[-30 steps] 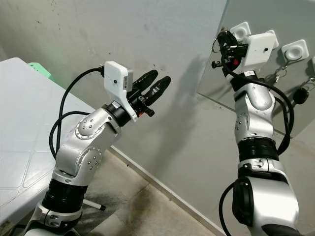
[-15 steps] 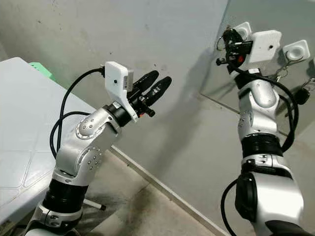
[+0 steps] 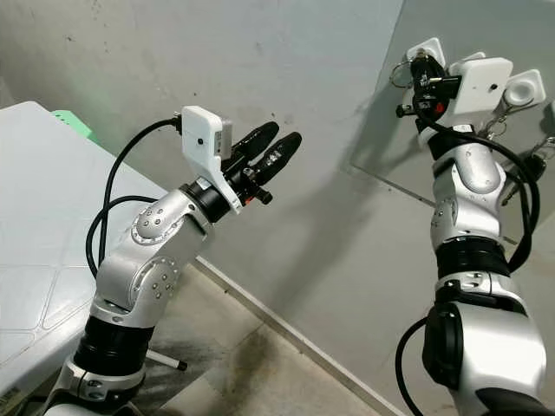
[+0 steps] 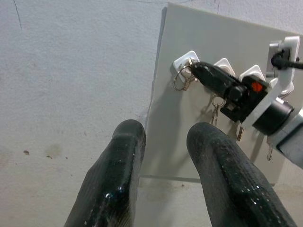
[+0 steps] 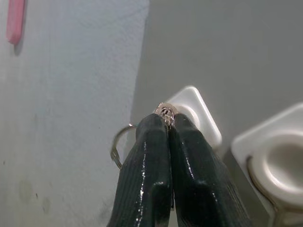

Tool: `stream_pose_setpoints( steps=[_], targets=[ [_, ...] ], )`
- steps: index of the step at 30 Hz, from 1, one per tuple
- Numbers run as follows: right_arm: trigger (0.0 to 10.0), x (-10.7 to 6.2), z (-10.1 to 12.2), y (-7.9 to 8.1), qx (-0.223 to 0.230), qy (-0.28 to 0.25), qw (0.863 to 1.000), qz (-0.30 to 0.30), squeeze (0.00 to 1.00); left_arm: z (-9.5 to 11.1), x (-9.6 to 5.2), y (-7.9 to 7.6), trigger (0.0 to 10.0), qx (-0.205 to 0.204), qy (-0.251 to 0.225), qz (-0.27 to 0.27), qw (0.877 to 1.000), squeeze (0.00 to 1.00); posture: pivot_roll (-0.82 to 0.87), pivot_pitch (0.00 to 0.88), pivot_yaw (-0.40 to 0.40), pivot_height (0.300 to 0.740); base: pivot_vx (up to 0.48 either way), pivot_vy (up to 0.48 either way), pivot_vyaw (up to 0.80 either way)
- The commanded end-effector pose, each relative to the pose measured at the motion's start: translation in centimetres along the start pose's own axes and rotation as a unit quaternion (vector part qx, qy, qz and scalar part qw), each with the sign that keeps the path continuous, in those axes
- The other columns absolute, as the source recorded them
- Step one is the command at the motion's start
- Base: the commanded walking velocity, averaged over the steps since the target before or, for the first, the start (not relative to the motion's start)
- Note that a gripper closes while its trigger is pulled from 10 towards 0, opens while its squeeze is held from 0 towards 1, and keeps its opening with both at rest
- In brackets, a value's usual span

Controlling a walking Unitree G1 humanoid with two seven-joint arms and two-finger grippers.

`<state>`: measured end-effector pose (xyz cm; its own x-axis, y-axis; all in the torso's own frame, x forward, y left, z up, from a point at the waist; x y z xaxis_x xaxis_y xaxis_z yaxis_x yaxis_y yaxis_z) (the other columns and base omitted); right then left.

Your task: Hang keys on a hook

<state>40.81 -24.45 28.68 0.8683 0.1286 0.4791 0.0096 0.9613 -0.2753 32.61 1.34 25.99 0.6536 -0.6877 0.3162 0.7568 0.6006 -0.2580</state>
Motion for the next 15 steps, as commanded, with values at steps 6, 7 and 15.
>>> stream_pose_setpoints(
  steps=[6, 7, 15],
  targets=[
    [10.0, -1.4, 0.1, -0.9, 0.003, -0.025, 1.000, 0.003, 0.00, 0.7, 0.1, -0.4, 10.0, -0.001, -0.010, -0.004, 1.000, 0.00, 0.12, 0.000, -0.045, 0.736, 0.000, 0.000, 0.00],
    [10.0, -1.6, 0.0, -0.8, 0.003, -0.025, 1.000, 0.010, 0.00, 0.7, 0.2, -0.4, 10.0, -0.001, -0.010, -0.004, 1.000, 0.00, 0.12, 0.000, -0.045, 0.736, 0.000, 0.000, 0.00],
    [10.0, -2.1, 0.1, 0.2, -0.017, -0.034, 0.999, 0.038, 0.00, 0.7, 0.2, -0.4, 10.0, -0.003, -0.011, -0.004, 1.000, 0.00, 0.12, 0.000, -0.045, 0.736, 0.000, 0.000, 0.00]
  ],
)
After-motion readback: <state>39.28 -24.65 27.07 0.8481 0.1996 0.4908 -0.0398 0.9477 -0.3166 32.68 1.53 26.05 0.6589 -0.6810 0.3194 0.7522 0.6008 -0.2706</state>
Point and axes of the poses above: a point about 5 cm out from each wrist's last joint towards the gripper, its own x axis pointing out of the wrist towards the gripper, its own z axis along the axis of the wrist's last joint, y = z × x, the point moved 3 cm from there along x, pointing out of the wrist towards the gripper, and after that the axes turned 12 degrees about -x, right-handed, at the moved point
